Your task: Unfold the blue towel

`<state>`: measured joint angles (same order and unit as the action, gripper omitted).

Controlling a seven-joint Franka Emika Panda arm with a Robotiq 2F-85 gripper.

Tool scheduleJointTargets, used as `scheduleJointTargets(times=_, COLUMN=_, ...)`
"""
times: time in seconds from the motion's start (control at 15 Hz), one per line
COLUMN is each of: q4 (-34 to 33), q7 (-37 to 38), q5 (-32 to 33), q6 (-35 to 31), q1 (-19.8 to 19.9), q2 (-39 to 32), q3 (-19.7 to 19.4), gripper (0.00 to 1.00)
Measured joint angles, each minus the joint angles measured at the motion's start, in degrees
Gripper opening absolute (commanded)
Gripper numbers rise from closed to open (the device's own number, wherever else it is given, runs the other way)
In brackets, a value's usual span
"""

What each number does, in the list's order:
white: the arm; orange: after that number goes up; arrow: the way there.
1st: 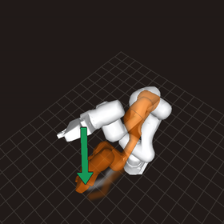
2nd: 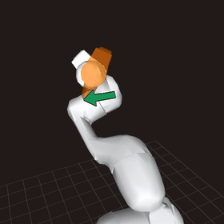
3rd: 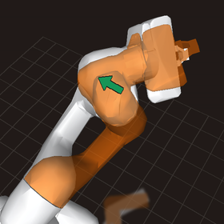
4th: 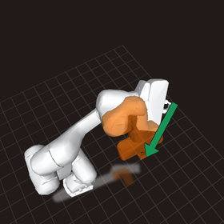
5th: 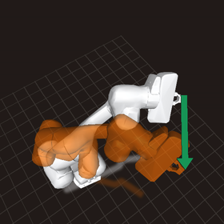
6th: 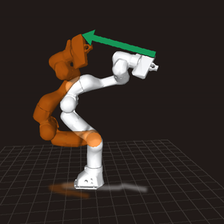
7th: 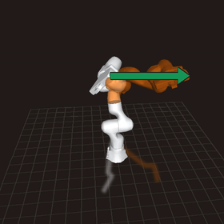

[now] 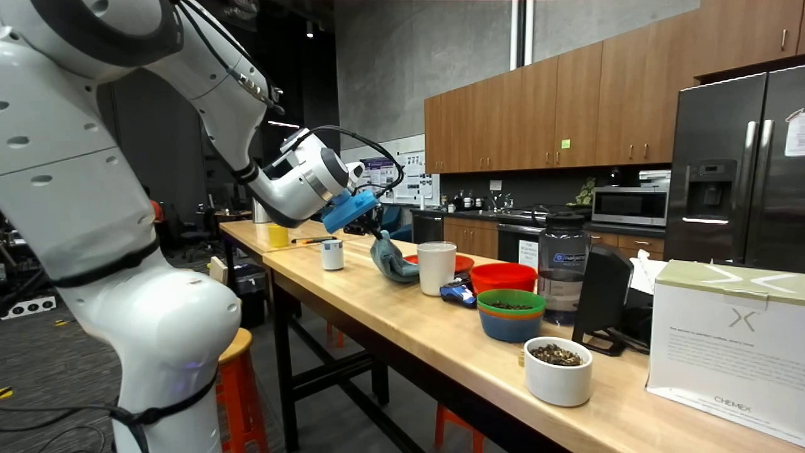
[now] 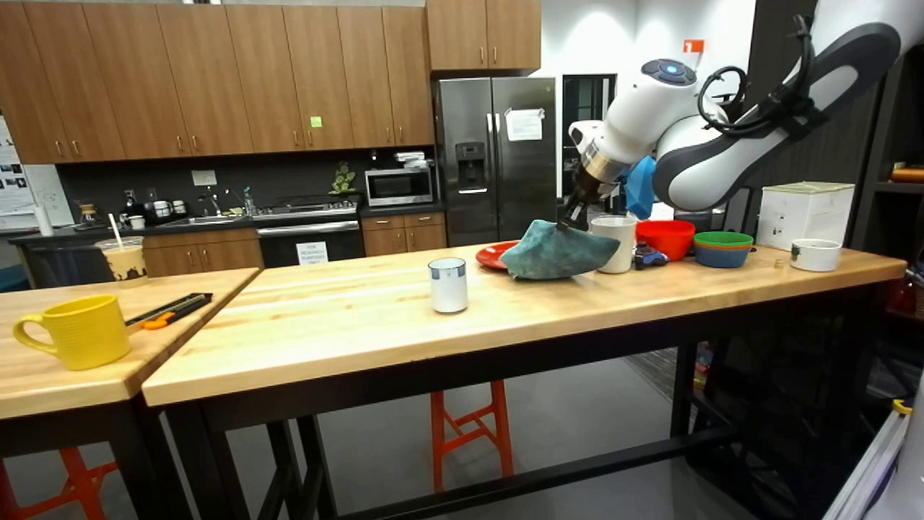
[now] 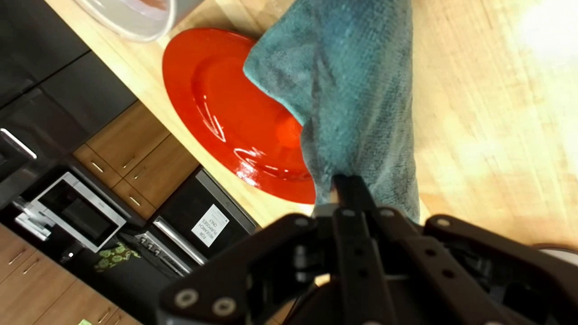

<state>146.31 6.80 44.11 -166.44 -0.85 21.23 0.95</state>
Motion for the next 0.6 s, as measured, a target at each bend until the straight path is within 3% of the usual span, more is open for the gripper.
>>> scheduleJointTargets(times=0.6, q4=0.85, q7=0.06, q5=0.09, q6=-1.19, q1=0.33, q2=3.26, q3=-0.15, gripper=0.0)
